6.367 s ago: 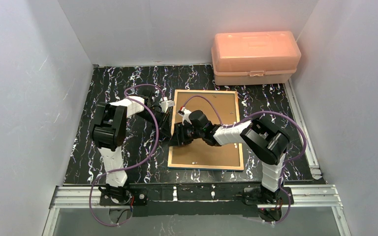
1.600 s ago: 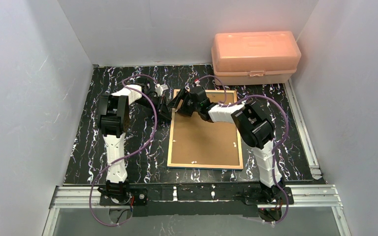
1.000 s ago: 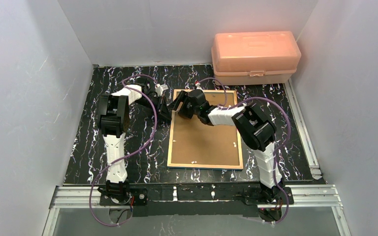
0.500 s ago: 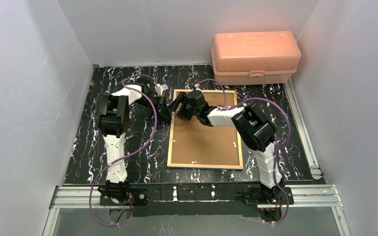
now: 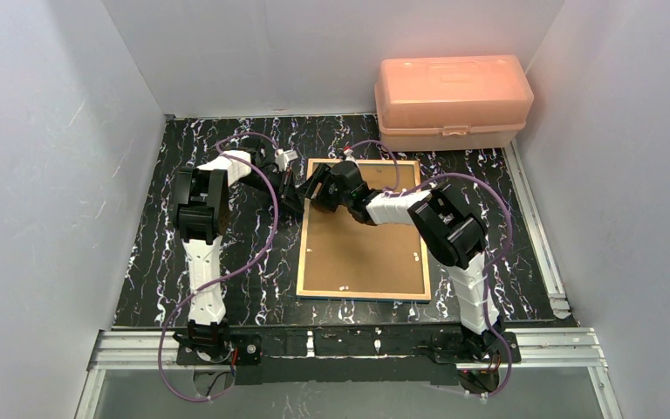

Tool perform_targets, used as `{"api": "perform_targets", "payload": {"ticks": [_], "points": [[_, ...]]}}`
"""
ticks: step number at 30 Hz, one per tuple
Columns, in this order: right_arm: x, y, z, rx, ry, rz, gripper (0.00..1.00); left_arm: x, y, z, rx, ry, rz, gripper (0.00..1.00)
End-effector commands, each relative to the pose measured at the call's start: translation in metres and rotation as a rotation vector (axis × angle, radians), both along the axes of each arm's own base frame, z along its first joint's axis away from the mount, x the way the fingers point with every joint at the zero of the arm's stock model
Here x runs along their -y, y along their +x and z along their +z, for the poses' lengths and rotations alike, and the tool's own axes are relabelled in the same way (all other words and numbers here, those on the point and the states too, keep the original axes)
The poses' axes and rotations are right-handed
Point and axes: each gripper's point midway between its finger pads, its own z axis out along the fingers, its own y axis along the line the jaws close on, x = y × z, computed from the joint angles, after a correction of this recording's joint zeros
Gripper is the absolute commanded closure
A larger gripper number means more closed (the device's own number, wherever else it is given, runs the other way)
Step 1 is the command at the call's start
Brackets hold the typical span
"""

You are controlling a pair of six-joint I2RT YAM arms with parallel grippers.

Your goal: Put the photo into the frame

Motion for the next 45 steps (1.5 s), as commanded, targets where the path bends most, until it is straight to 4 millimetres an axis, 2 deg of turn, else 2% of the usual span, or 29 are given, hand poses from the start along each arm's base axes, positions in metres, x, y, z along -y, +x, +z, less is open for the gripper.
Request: {"api": "perform_targets", "payload": {"ticks": [1,12,15,17,22,26,34,41,45], "points": [[-0.007,0.019,0.007,0.055,0.017,-0.042,0.27,-0.002,-0.012,-0.007,-0.004,0.045,-0.033,0.92],[0.008,0.019,-0.003,0.033,-0.028,-0.097,0.22,-0.003,-0.013,-0.005,-0.001,0.045,-0.034,0.92],[0.01,0.014,0.004,0.022,0.033,-0.087,0.21,-0.004,-0.011,0.001,0.0,0.039,-0.021,0.92],[0.012,0.012,0.019,0.021,0.124,-0.082,0.21,-0.007,-0.007,0.008,-0.005,0.019,0.008,0.92],[0.021,0.008,0.036,0.016,0.218,-0.084,0.2,-0.014,0.0,0.03,0.013,-0.037,0.076,0.8],[0.019,0.008,0.035,0.001,0.228,-0.086,0.2,-0.014,-0.001,0.041,0.051,-0.058,0.089,0.69],[0.011,0.009,0.024,-0.067,0.229,-0.113,0.19,-0.011,-0.007,0.028,0.021,-0.049,0.1,0.66],[0.012,0.018,0.019,-0.121,0.249,-0.195,0.19,-0.011,-0.011,0.012,-0.008,-0.013,0.146,0.69],[0.009,0.02,0.017,-0.142,0.253,-0.211,0.19,-0.009,-0.011,0.012,-0.007,-0.025,0.16,0.69]]}}
